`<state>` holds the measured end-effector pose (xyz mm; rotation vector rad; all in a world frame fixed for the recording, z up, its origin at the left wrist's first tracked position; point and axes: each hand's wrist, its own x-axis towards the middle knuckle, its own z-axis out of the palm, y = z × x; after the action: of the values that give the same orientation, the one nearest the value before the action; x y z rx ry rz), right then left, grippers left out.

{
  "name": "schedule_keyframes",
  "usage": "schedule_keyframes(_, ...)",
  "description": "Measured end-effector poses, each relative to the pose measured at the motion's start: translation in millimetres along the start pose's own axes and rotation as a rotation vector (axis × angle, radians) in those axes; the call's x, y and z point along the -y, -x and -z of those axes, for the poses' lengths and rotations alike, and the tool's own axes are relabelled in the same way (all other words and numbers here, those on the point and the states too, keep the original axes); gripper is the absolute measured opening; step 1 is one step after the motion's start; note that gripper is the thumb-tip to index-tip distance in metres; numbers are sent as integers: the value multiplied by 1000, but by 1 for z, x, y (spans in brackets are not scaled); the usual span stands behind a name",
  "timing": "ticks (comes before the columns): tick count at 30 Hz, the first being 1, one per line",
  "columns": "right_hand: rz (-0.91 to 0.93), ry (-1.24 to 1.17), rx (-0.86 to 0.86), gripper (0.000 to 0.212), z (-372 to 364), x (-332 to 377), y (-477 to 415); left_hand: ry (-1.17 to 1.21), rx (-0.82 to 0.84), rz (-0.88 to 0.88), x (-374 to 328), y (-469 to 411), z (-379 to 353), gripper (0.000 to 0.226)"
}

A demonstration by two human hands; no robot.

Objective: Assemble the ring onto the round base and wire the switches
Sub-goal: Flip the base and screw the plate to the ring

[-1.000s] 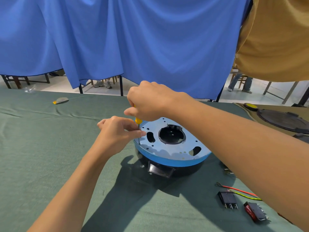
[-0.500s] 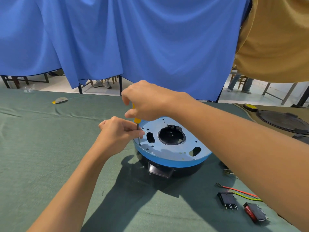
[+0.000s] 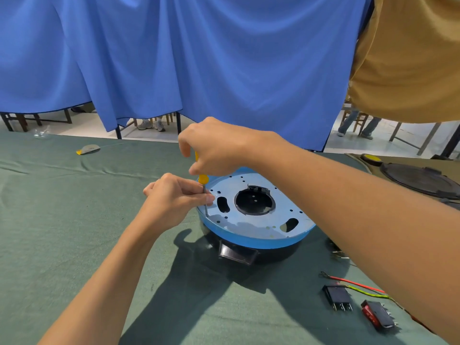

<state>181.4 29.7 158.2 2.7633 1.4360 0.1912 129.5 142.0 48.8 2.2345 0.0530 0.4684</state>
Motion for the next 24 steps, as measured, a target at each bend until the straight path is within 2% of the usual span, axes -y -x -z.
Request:
schedule_keyframes(3,-17,8,-19,8,2,-1,2,3,60,-30,0,0,0,32)
schedule_keyframes(6,-91,37,-71,35,-4,-4,4,-82,-27,-76,1,0,-4,38)
schedule_keyframes(10,-125,27,-88,40,-7,-5,7,-59,-57,-95,5,-1,-7,31)
schedule_keyframes(13,-34,13,-8,17,-1,-2,4,-44,-3,-88,8,-3,-3,20)
schedule_keyframes(16,-21,1,-5,5,2,1,7,-66,51,-98,8,-4,-2,18)
schedule_keyframes(19,-72,24,-83,34,-3,4,7,-69,-13,-69,6,-3,-3,9)
schedule_keyframes(22,-129,60,-116,42,-11,6,5,-57,-66,-74,6,-2,-5,13)
schedule_keyframes(24,-122,49,-74,40,-11,5,2,-78,-61,-75,5,-2,-4,18)
